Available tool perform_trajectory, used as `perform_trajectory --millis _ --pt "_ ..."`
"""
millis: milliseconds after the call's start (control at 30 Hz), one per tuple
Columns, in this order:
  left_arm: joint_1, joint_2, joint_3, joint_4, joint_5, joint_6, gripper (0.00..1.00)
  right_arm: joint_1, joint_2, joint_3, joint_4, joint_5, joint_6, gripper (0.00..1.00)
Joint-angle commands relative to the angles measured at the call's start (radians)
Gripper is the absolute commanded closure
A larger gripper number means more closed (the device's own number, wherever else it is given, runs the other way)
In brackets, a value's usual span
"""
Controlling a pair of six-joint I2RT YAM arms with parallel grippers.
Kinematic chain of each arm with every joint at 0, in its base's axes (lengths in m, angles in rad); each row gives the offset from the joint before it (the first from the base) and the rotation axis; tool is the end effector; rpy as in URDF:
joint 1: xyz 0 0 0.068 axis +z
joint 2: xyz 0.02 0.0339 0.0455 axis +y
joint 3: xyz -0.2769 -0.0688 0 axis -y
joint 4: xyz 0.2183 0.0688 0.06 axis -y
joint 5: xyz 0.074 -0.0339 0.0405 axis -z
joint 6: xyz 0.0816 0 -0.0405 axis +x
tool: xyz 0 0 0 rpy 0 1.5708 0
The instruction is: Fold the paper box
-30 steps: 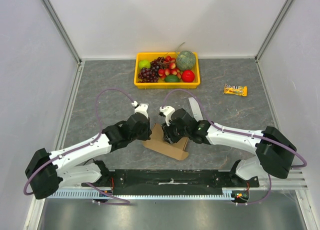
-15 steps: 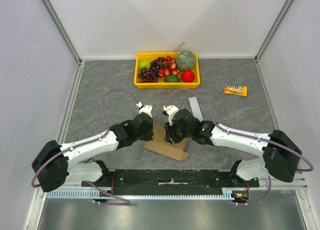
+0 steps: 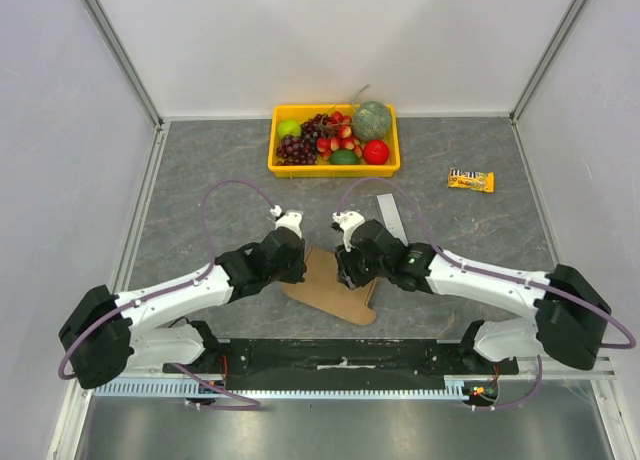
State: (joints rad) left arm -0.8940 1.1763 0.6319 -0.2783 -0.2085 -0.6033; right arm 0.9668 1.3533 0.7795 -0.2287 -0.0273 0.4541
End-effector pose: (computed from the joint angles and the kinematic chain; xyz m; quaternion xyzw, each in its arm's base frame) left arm 0.1610 -0.1734 0.1946 0.0965 0.9215 -0.1764 0.3322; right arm 0.1596 0.2352 0.2039 -0.2400 0.8954 0.2540 0.2758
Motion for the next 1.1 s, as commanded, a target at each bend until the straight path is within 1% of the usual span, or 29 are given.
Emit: perform_trajectory --millis 0,133,200,300,400,467,533,600,667,700,867,1067 --pt "0.0 -0.066 0.04 -0.018 -0.06 0.042 0.98 0.003 -0.123 0.009 -0.072 0.127 0.038 0.56" --pt "0.02 -0.072 0.052 -0.032 -0.12 0.04 0.98 0.003 -0.186 0.01 -0.202 0.275 0.125 0.55" --pt "0.059 -0.069 0.051 -0.03 -0.106 0.028 0.98 0.003 -0.212 0.006 -0.274 0.349 0.187 0.55" --pt "0.147 -0.055 0.037 -0.007 -0.042 0.022 0.98 0.003 -0.243 -0.009 -0.372 0.406 0.276 0.56" --pt "0.217 -0.032 0.031 0.028 0.004 0.034 0.98 0.003 -0.247 -0.034 -0.441 0.443 0.316 0.63" --pt "0.242 0.002 0.038 0.047 0.029 0.049 0.98 0.003 -0.25 -0.061 -0.458 0.446 0.333 0.69" --pt "0.247 0.049 0.051 0.062 0.052 0.074 0.98 0.003 -0.25 -0.089 -0.445 0.422 0.337 0.76" --pt "0.247 0.1 0.06 0.089 0.107 0.103 0.98 0.003 -0.243 -0.114 -0.411 0.377 0.339 0.83" --pt "0.247 0.15 0.061 0.126 0.176 0.137 0.98 0.003 -0.232 -0.135 -0.354 0.322 0.337 0.98" --pt "0.245 0.172 0.061 0.137 0.202 0.145 0.98 0.003 -0.227 -0.146 -0.333 0.296 0.337 1.0" --pt "0.247 0.236 0.043 0.185 0.317 0.163 0.98 0.003 -0.218 -0.183 -0.193 0.218 0.302 1.0" --pt "0.245 0.197 0.0 0.202 0.342 0.165 0.98 0.004 -0.145 -0.152 -0.156 0.191 0.244 1.0"
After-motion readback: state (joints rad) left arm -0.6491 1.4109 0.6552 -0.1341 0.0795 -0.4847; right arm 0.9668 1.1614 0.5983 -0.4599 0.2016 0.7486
